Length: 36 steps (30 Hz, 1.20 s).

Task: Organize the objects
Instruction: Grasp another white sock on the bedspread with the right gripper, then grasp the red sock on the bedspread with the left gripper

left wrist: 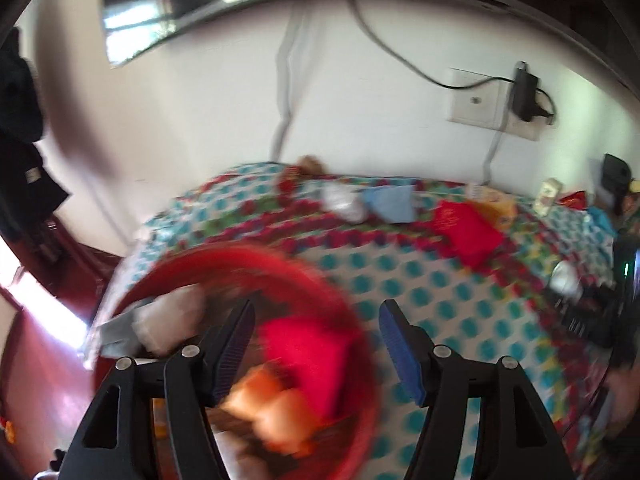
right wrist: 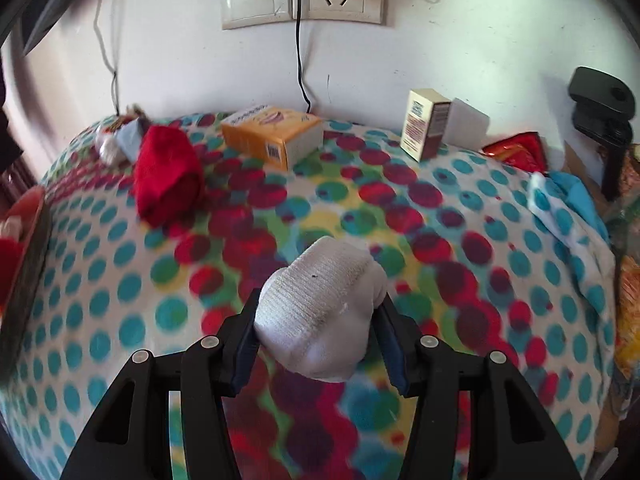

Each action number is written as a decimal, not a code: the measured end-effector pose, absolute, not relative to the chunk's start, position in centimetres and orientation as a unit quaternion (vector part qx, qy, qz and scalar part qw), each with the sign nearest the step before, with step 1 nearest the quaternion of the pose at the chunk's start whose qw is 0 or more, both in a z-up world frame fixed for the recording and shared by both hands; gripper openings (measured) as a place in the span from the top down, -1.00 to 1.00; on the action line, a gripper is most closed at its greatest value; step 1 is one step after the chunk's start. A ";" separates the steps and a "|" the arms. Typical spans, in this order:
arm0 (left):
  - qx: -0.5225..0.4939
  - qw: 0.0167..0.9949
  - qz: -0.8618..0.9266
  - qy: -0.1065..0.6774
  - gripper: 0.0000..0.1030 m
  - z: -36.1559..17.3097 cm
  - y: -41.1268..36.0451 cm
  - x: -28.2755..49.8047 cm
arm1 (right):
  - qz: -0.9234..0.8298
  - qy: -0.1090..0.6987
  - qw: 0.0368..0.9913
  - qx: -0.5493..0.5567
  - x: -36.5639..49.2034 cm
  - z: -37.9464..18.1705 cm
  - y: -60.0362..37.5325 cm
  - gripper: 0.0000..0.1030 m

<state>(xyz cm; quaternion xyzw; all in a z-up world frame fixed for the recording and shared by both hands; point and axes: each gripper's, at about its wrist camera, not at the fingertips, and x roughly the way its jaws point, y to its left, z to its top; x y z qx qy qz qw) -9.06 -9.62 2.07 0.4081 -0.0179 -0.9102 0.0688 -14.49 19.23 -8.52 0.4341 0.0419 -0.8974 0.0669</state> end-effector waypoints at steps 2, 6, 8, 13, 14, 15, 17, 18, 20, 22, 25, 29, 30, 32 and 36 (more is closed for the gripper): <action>0.430 0.047 -0.901 -0.007 -0.29 1.3 -6.5 -12.1 | -0.899 0.039 0.065 0.432 -13.9 -8.5 19.5 0.02; 0.466 0.029 -0.884 -0.011 -0.29 -0.8 -1.1 -18.1 | -0.896 0.038 0.063 0.439 -13.9 -8.8 19.5 0.01; 0.472 0.022 -0.881 -0.013 -0.29 -1.5 0.7 -20.0 | -0.896 0.039 0.063 0.439 -13.9 -8.8 19.5 0.01; 0.486 0.019 -0.874 0.007 -0.29 -2.9 3.3 -24.5 | -0.896 0.036 0.067 0.438 -13.4 -8.8 19.8 -0.03; 0.489 0.026 -0.872 0.018 -0.29 -3.1 3.2 -25.2 | -0.895 0.035 0.067 0.439 -13.4 -8.8 19.8 -0.04; 0.491 0.038 -0.870 0.032 -0.29 -3.3 3.0 -25.9 | -0.895 0.034 0.069 0.439 -13.4 -8.8 19.9 -0.05; 0.504 0.049 -0.860 0.057 -0.29 -4.2 2.6 -27.2 | -0.896 0.027 0.072 0.438 -13.4 -8.8 20.1 -0.05; 0.513 0.054 -0.854 0.066 -0.29 -4.8 2.5 -27.7 | -0.896 0.025 0.073 0.438 -13.3 -8.8 20.1 -0.05; 0.532 0.060 -0.841 0.079 -0.29 -6.4 2.3 -28.4 | -0.896 0.028 0.072 0.438 -13.3 -8.9 19.9 -0.06; 0.538 0.061 -0.836 0.087 -0.29 -7.5 2.3 -28.6 | -0.895 0.028 0.073 0.439 -13.4 -8.9 19.9 -0.08; 0.530 0.044 -0.840 0.110 -0.29 -8.4 2.1 -28.2 | -0.895 0.025 0.075 0.439 -13.4 -9.1 19.9 -0.10; 0.522 0.026 -0.844 0.120 -0.26 -9.0 1.7 -27.7 | -0.895 0.026 0.076 0.439 -13.4 -9.2 19.9 -0.12; 0.514 0.017 -0.849 0.120 0.05 -8.9 1.7 -27.3 | -0.895 0.027 0.074 0.439 -13.3 -9.3 19.9 -0.12; 0.509 -0.004 -0.852 0.118 0.37 -8.5 1.9 -26.8 | -0.895 0.029 0.072 0.439 -13.3 -9.3 19.9 -0.12; 0.506 0.005 -0.858 0.084 0.43 -7.7 2.6 -25.5 | -0.895 0.030 0.071 0.439 -13.4 -9.3 19.8 -0.12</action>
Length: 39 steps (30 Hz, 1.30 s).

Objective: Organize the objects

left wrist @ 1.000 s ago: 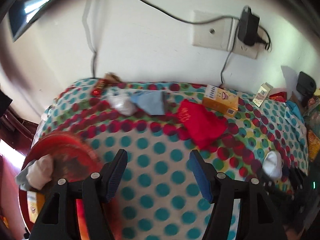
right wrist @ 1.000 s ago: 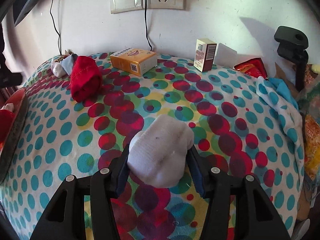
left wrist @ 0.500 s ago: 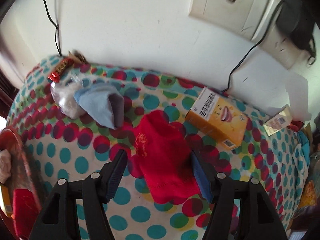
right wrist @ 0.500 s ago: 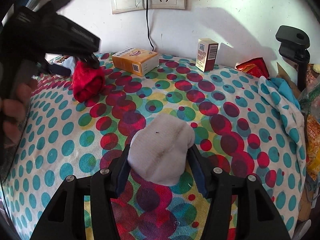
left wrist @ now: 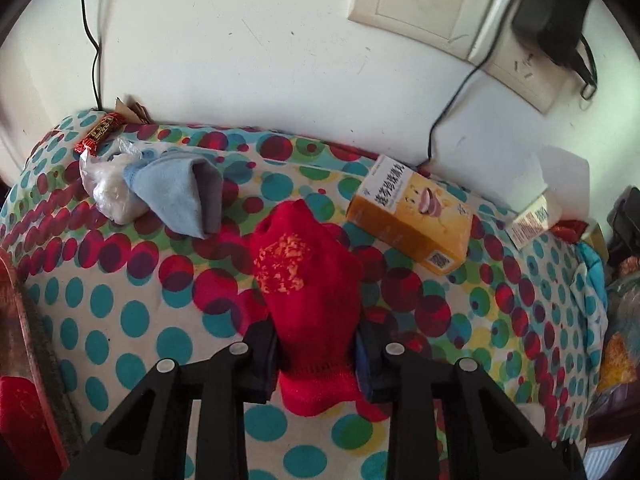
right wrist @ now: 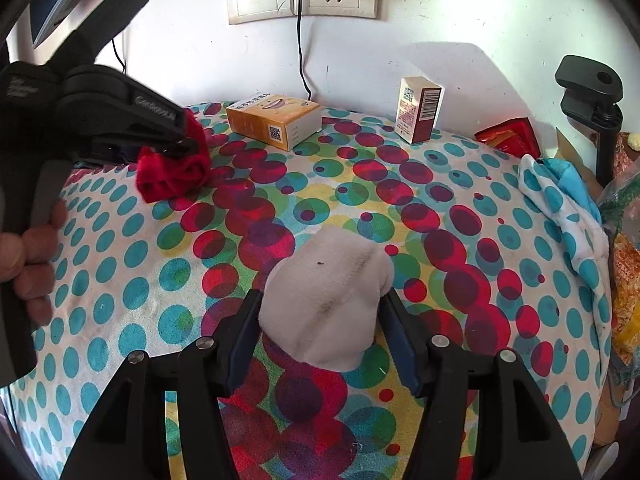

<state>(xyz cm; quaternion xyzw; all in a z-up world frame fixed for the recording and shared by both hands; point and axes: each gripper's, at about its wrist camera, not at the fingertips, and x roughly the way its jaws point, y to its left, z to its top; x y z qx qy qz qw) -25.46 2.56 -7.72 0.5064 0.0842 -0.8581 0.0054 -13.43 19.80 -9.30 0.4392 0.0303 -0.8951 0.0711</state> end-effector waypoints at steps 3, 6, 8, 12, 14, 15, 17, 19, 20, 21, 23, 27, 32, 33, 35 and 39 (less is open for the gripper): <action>0.503 0.012 -0.861 0.071 0.43 -7.4 2.4 -24.0 | -0.895 0.030 0.071 0.439 -13.4 -9.3 19.7 -0.12; 0.502 0.018 -0.862 0.059 0.43 -7.2 2.1 -22.6 | -0.895 0.032 0.070 0.439 -13.5 -9.3 19.7 -0.12; 0.499 0.023 -0.865 0.043 0.43 -7.0 1.4 -22.5 | -0.895 0.031 0.069 0.439 -13.6 -9.1 19.6 -0.12; 0.497 0.026 -0.867 0.011 0.43 -6.9 1.7 -20.6 | -0.895 0.031 0.069 0.440 -13.7 -8.9 19.5 -0.12; 0.497 0.014 -0.867 0.008 0.43 -6.9 1.7 -19.4 | -0.895 0.031 0.068 0.440 -13.8 -8.7 19.4 -0.12; 0.498 0.012 -0.867 0.006 0.43 -6.8 1.8 -19.1 | -0.895 0.031 0.068 0.440 -13.8 -8.7 19.4 -0.12; 0.494 0.009 -0.869 -0.002 0.43 -6.7 2.0 -17.9 | -0.895 0.031 0.068 0.440 -13.9 -8.5 19.4 -0.12; 0.490 0.004 -0.872 -0.014 0.43 -6.6 2.4 -16.8 | -0.895 0.031 0.068 0.440 -13.9 -8.5 19.4 -0.12; 0.488 0.001 -0.873 -0.017 0.43 -6.5 2.5 -16.4 | -0.895 0.031 0.068 0.440 -14.0 -8.5 19.4 -0.12; 0.485 -0.006 -0.874 -0.024 0.43 -6.4 2.8 -15.7 | -0.895 0.031 0.068 0.440 -14.0 -8.5 19.4 -0.12; 0.483 -0.009 -0.875 -0.038 0.43 -6.4 3.4 -14.9 | -0.895 0.030 0.068 0.440 -14.0 -8.5 19.4 -0.12; 0.473 -0.022 -0.879 -0.053 0.43 -5.9 4.0 -13.1 | -0.895 0.030 0.065 0.440 -14.1 -8.4 19.4 -0.13; 0.466 -0.032 -0.882 -0.060 0.43 -5.2 3.8 -11.4 | -0.895 0.030 0.065 0.440 -14.1 -8.4 19.5 -0.12; 0.463 -0.033 -0.883 -0.066 0.43 -5.0 3.7 -10.9 | -0.895 0.030 0.065 0.440 -14.1 -8.4 19.4 -0.12; 0.460 -0.032 -0.884 -0.076 0.43 -4.8 3.5 -10.0 | -0.895 0.029 0.064 0.440 -14.1 -8.4 19.5 -0.12; 0.457 -0.033 -0.885 -0.085 0.43 -4.3 2.6 -8.5 | -0.895 0.029 0.064 0.440 -14.1 -8.4 19.4 -0.13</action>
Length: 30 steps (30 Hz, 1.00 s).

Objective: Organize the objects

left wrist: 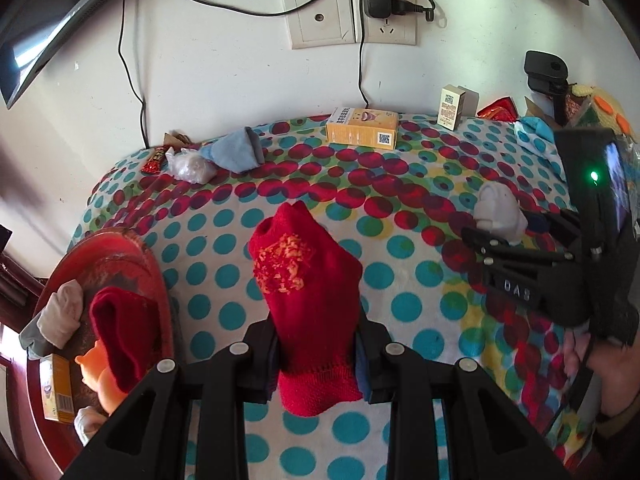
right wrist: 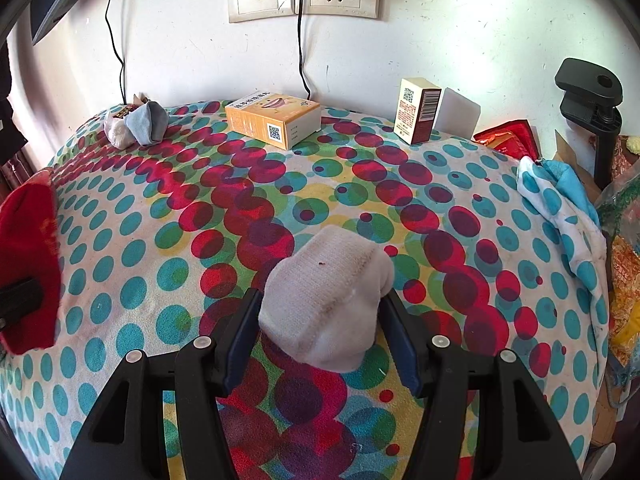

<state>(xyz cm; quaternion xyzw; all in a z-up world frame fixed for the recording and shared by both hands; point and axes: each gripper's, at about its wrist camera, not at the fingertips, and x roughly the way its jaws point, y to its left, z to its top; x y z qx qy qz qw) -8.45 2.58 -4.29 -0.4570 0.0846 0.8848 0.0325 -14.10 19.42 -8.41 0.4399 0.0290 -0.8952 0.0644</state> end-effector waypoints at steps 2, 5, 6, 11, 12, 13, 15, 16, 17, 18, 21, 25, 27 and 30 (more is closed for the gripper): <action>-0.457 0.031 0.884 0.090 0.43 -4.0 2.0 -7.7 | -0.895 0.030 0.064 0.440 -14.1 -8.4 19.4 -0.13; -0.449 0.031 0.886 0.107 0.42 -3.6 1.3 -6.5 | -0.895 0.030 0.063 0.440 -14.1 -8.4 19.4 -0.12; -0.448 0.029 0.886 0.113 0.42 -3.5 1.2 -6.3 | -0.895 0.030 0.063 0.440 -14.1 -8.4 19.4 -0.12; -0.442 0.030 0.890 0.112 0.42 -2.6 -0.6 -4.6 | -0.895 0.030 0.063 0.440 -14.1 -8.3 19.4 -0.13; -0.438 0.028 0.891 0.113 0.40 -2.4 -1.0 -4.3 | -0.895 0.030 0.062 0.440 -14.1 -8.3 19.4 -0.13; -0.438 0.027 0.891 0.116 0.40 -2.2 -1.3 -4.1 | -0.895 0.030 0.062 0.440 -14.2 -8.3 19.4 -0.13; -0.434 0.020 0.893 0.121 0.40 -1.8 -2.2 -3.5 | -0.895 0.030 0.062 0.440 -14.2 -8.3 19.4 -0.13; -0.432 0.019 0.893 0.123 0.39 -1.6 -2.6 -3.3 | -0.895 0.030 0.061 0.440 -14.2 -8.3 19.4 -0.13; -0.430 0.017 0.894 0.126 0.39 -1.4 -3.1 -3.1 | -0.895 0.031 0.060 0.440 -14.2 -8.3 19.4 -0.14; -0.428 0.011 0.894 0.128 0.39 -1.2 -3.7 -2.8 | -0.895 0.030 0.060 0.440 -14.3 -8.3 19.6 -0.14; -0.427 0.001 0.895 0.125 0.39 -0.6 -5.3 -2.4 | -0.895 0.031 0.060 0.440 -14.3 -8.3 19.6 -0.15; -0.420 -0.019 0.899 0.122 0.39 0.4 -7.6 -1.9 | -0.895 0.031 0.060 0.440 -14.2 -8.3 19.5 -0.16; -0.420 -0.030 0.900 0.116 0.39 0.7 -8.8 -1.8 | -0.895 0.031 0.059 0.440 -14.2 -8.4 19.6 -0.16; -0.427 -0.043 0.898 0.094 0.39 1.0 -11.0 -1.8 | -0.895 0.031 0.059 0.440 -14.2 -8.4 19.5 -0.18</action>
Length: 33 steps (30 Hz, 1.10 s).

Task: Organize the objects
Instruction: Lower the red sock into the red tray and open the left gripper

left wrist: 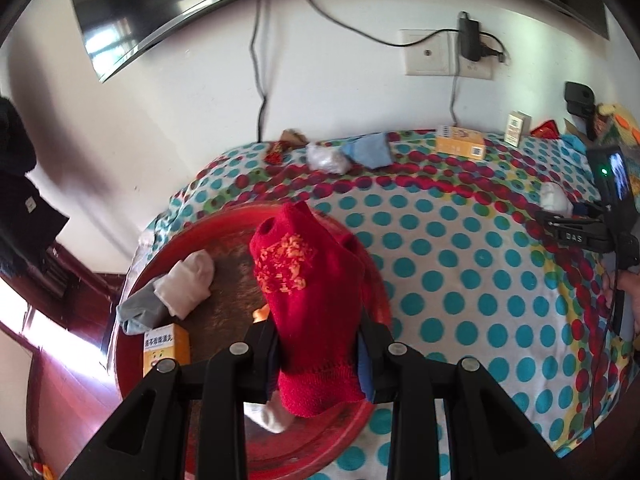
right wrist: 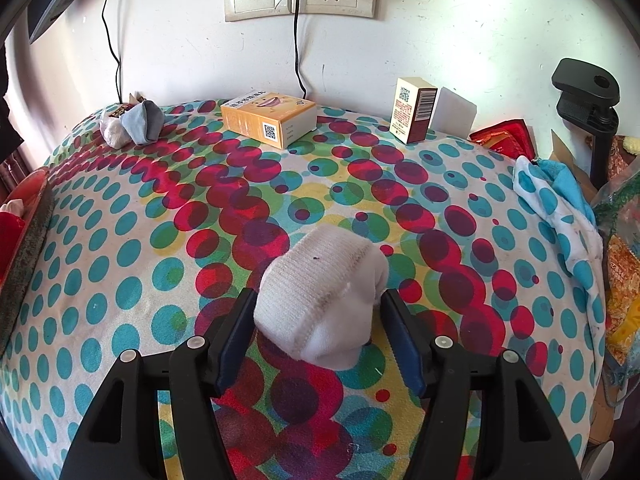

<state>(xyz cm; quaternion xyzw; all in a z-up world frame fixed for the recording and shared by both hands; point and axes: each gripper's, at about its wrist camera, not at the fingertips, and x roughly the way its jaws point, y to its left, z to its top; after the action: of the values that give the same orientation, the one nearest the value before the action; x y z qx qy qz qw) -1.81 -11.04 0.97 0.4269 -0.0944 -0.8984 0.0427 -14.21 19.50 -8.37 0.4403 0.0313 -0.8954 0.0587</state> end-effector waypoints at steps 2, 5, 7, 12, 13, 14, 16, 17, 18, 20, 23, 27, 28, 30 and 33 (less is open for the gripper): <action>0.429 0.050 -0.899 -0.078 0.39 1.1 -12.5 -1.8 | -0.895 0.031 0.058 0.440 -14.2 -8.4 19.7 -0.19; 0.431 0.064 -0.897 -0.072 0.39 1.1 -14.2 -1.8 | -0.895 0.031 0.058 0.440 -14.2 -8.4 19.8 -0.20; 0.435 0.072 -0.895 -0.063 0.39 1.1 -15.5 -2.0 | -0.895 0.031 0.057 0.440 -14.2 -8.4 19.5 -0.21; 0.447 0.083 -0.890 -0.034 0.39 0.7 -18.5 -2.7 | -0.895 0.031 0.057 0.440 -14.3 -8.3 19.7 -0.22; 0.449 0.086 -0.889 -0.029 0.39 0.6 -19.2 -2.9 | -0.895 0.029 0.053 0.441 -14.3 -8.3 19.6 -0.22; 0.452 0.091 -0.887 -0.024 0.39 0.4 -19.9 -3.2 | -0.895 0.029 0.052 0.441 -14.3 -8.3 19.8 -0.23; 0.455 0.087 -0.886 -0.006 0.39 0.1 -21.3 -3.8 | -0.895 0.029 0.052 0.441 -14.3 -8.2 19.7 -0.23; 0.458 0.086 -0.885 0.003 0.39 -0.1 -21.9 -4.0 | -0.895 0.029 0.052 0.441 -14.3 -8.2 19.6 -0.23; 0.462 0.086 -0.883 0.011 0.39 -0.3 -22.5 -4.4 | -0.895 0.029 0.052 0.441 -14.4 -8.2 19.7 -0.23; 0.470 0.086 -0.878 0.021 0.39 -0.8 -23.3 -5.2 | -0.895 0.029 0.052 0.441 -14.4 -8.2 19.6 -0.24; 0.476 0.088 -0.875 0.017 0.39 -1.3 -24.0 -6.4 | -0.895 0.028 0.052 0.441 -14.4 -8.1 19.6 -0.25; 0.484 0.087 -0.871 0.012 0.39 -1.9 -24.2 -8.4 | -0.895 0.028 0.051 0.442 -14.4 -8.1 19.8 -0.26; 0.487 0.082 -0.869 0.010 0.39 -2.1 -24.2 -9.0 | -0.895 0.027 0.050 0.442 -14.4 -8.2 19.8 -0.27; 0.492 0.084 -0.867 -0.005 0.39 -2.6 -23.8 -10.1 | -0.895 0.027 0.049 0.442 -14.4 -8.2 20.0 -0.28; 0.498 0.078 -0.864 -0.014 0.39 -3.3 -23.3 -11.4 | -0.895 0.027 0.049 0.442 -14.5 -8.1 20.1 -0.29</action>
<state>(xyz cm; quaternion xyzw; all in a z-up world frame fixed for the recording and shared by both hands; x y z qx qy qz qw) -11.36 -23.25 -3.30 0.4979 -0.0143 -0.8636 0.0782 -14.48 20.06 -8.13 0.4418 0.0275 -0.8953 0.0488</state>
